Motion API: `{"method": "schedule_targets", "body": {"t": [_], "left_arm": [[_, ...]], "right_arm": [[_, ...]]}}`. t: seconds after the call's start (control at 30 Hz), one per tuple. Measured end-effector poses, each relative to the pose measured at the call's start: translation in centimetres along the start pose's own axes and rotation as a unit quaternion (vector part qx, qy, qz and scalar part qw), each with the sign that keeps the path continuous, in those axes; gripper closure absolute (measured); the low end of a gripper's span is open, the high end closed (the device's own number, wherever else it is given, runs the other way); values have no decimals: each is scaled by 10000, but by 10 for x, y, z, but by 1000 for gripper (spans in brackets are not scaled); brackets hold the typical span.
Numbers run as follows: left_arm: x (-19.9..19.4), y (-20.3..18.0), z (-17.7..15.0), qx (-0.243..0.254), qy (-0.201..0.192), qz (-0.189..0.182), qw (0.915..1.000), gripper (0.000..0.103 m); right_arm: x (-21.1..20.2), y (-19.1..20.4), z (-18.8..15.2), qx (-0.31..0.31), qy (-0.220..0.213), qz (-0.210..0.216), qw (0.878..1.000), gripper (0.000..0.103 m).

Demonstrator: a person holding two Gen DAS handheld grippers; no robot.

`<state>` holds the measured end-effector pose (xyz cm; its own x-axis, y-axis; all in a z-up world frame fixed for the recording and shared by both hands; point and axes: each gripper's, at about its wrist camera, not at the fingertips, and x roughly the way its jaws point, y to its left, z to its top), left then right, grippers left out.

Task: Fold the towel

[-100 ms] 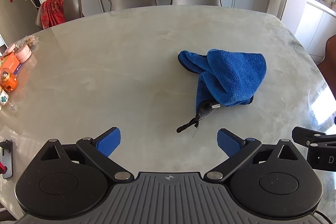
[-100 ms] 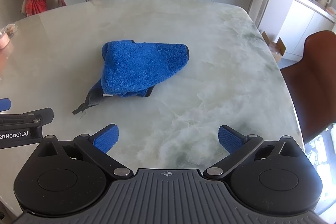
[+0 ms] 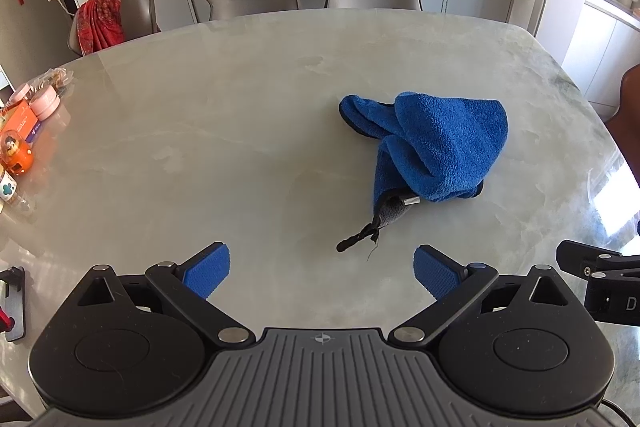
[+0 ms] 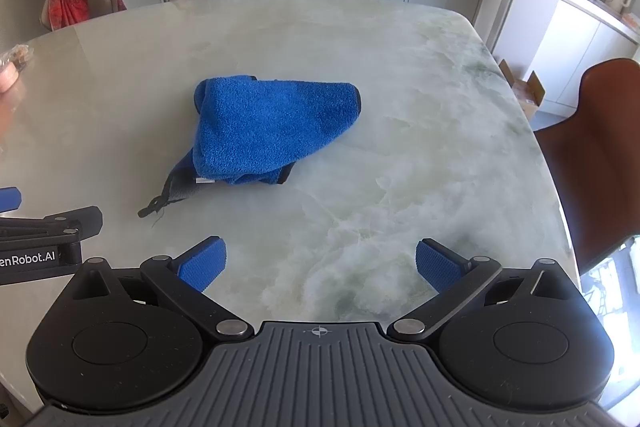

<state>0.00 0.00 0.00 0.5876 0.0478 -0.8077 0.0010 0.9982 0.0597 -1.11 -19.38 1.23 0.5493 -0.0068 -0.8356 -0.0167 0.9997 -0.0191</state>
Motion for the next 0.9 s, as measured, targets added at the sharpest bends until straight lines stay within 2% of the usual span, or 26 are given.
{"method": "schedule_targets", "body": {"t": [0.9], "left_arm": [[7,-4,2,133,172,61,9997,2]], "right_arm": [[7,1,0,-122,125,43,9998,1]]}}
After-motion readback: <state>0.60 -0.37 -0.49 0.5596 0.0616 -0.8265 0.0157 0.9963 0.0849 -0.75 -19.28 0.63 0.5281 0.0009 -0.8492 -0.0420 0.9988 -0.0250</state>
